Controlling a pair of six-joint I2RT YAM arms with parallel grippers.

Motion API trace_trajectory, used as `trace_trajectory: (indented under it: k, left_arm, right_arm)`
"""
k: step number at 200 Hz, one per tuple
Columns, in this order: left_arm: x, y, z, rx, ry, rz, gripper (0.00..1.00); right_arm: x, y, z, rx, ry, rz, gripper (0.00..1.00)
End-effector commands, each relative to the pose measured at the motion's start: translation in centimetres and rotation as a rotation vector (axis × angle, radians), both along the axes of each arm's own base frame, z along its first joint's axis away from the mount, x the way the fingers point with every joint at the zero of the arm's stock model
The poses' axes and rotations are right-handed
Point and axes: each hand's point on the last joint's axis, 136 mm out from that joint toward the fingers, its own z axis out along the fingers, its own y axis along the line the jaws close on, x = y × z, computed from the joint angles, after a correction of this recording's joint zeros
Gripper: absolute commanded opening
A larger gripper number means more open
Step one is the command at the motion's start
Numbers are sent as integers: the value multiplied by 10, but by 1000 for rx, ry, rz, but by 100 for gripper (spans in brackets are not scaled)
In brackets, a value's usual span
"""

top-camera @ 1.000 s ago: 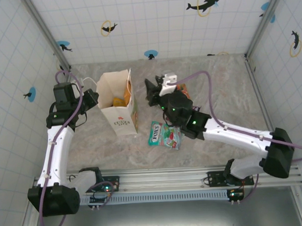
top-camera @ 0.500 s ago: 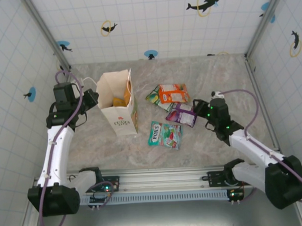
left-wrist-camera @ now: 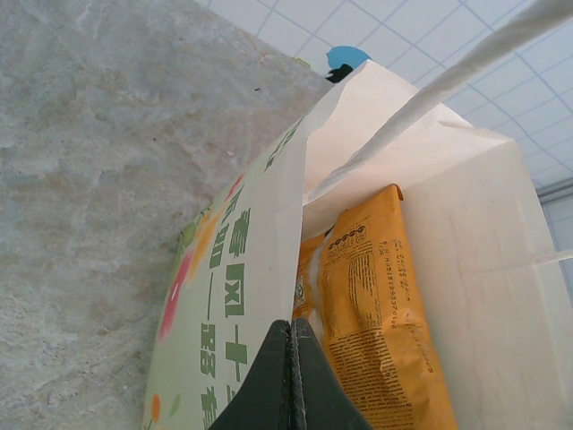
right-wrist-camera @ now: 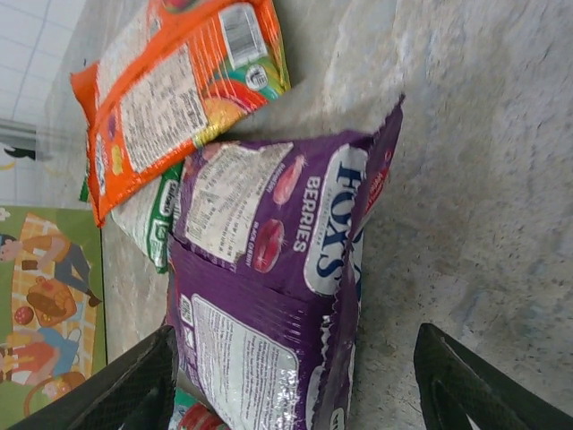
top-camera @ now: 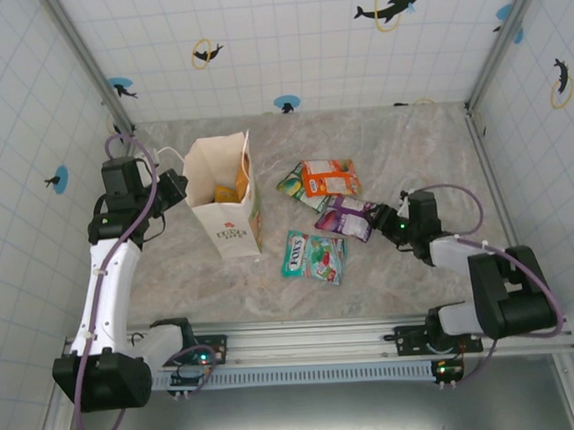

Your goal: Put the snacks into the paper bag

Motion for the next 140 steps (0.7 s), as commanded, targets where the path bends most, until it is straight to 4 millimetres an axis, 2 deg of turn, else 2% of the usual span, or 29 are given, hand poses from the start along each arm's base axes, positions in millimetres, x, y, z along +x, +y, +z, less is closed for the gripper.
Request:
trace_trajectory:
  k: [1,38,59,86,113,140]
  left_arm:
    - [2,-3,12,-9,-49,-13,0]
    - [3,-4,9,-11,-42,-17,0]
    - [3,-5,7,-13,-38,-21,0]
    - [3,-3,8,-7,-41,-17,0]
    - [2,-3,5,-2,-31,-19,0]
    - [2,-4,4,-6,-31,-20,0]
  right_arm:
    - [13,10,12,68,-56,18,71]
    - [26,24,14,138,-68,34,69]
    - [31,28,9,139,-50,38,67]
    - [35,28,2,144,-40,24,61]
    - [34,26,-1,145,-32,5,33]
    - [32,20,8,125,-62,-28,14]
